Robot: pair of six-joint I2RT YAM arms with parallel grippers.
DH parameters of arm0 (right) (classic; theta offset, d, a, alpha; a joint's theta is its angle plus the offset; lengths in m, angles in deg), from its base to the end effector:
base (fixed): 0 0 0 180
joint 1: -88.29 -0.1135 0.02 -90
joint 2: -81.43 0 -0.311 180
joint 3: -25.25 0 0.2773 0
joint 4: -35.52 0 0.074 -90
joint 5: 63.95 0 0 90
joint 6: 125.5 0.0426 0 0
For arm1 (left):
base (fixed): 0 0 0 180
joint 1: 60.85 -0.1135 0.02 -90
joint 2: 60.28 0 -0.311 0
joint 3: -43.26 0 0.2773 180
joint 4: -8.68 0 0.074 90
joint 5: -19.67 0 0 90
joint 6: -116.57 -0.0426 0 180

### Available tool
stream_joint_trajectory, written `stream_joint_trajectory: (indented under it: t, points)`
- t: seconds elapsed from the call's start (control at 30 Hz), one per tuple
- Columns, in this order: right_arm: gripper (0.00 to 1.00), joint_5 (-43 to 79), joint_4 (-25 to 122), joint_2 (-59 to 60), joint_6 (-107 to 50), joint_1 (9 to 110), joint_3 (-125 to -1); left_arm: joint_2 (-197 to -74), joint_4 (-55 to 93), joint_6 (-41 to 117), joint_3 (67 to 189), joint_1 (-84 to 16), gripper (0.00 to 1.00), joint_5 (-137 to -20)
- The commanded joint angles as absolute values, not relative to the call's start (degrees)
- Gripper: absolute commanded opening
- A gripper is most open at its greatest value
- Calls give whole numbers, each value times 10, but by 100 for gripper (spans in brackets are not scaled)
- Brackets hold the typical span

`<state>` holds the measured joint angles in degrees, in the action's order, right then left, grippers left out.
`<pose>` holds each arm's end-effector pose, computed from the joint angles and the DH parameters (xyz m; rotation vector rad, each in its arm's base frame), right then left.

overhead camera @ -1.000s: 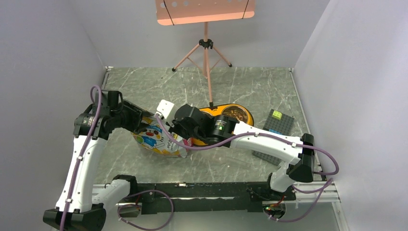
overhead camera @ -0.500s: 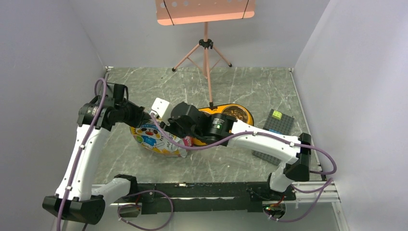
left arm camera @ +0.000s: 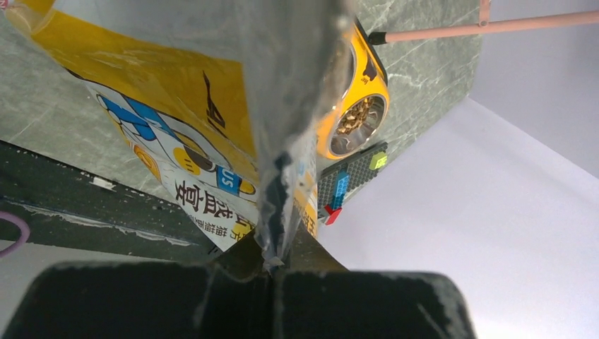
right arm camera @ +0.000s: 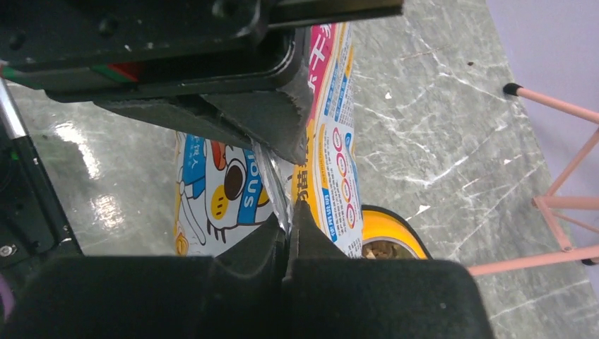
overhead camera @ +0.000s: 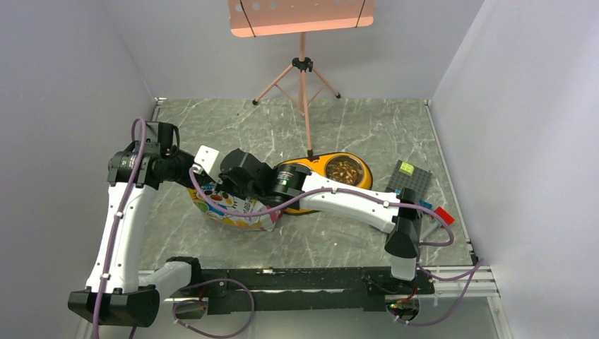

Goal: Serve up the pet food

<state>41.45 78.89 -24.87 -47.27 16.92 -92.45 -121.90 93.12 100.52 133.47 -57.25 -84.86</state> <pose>0.1630 0.4481 0.4059 -1.2869 1.6905 0.3354 0.1793 -0.0220 0.4245 -1.4811 2.2865 -0.7942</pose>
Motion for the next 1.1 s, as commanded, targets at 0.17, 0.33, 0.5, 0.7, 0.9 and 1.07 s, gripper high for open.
stream_joint_trajectory:
  t: [0.17, 0.33, 0.5, 0.7, 0.9, 1.07]
  points:
    - [0, 305, 807, -191, -443, 188, -908, -1191, 875, 962, 1361, -635, 37, -781]
    - [0, 281, 809, -182, -435, 189, -918, -1201, 854, 946, 1343, -662, 40, -771]
    - [0, 301, 837, -183, -442, 188, -924, -1210, 830, 930, 1350, -675, 0, -756]
    - [3, 383, 836, -141, -438, 191, -873, -1267, 945, 892, 1486, -696, 0, -683]
    - [14, 354, 846, -122, -435, 240, -839, -1246, 896, 927, 1427, -708, 0, -764]
    - [0, 294, 838, -68, -427, 263, -776, -1256, 913, 912, 1447, -717, 0, -746]
